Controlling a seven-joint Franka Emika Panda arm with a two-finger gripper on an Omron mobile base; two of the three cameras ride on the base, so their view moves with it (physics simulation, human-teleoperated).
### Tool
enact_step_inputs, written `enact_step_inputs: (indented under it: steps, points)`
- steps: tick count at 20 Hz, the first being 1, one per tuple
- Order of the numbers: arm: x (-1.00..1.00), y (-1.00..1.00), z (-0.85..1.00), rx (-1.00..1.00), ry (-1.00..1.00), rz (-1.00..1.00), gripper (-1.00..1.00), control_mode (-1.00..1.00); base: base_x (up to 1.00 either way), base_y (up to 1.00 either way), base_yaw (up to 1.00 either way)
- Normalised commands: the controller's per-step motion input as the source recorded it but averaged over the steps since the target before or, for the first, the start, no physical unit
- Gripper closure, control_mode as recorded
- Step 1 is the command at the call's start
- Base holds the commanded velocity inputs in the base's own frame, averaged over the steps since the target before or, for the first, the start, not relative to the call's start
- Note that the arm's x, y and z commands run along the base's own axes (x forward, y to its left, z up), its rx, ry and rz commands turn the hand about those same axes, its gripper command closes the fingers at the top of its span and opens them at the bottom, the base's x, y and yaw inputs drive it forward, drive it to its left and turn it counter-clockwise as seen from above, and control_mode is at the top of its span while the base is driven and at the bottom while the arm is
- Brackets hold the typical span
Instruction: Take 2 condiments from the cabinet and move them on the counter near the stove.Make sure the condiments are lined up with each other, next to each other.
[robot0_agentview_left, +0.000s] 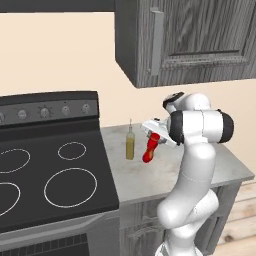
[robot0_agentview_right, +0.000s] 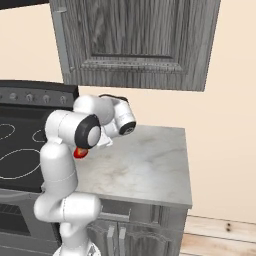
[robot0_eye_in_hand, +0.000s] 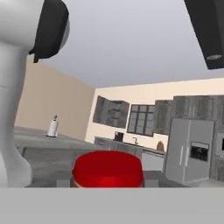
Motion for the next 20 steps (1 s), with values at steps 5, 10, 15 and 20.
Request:
enact_step_inputs:
  steps: [5, 10, 15, 20]
  points:
    - [0.09, 0.03, -0.05, 0.00, -0.17, 0.00, 1.00, -1.00, 0.00, 0.00, 0.00]
    - [0.01, 0.00, -0.14, 0.00, -0.14, 0.00, 1.00, -1.00, 0.00, 0.00, 0.00]
    - [0.00, 0.00, -0.15, 0.00, -0.12, 0.00, 1.00, -1.00, 0.00, 0.00, 0.00]
    - [0.00, 0.00, -0.10, 0.01, -0.10, 0.00, 1.00, -1.00, 0.00, 0.00, 0.00]
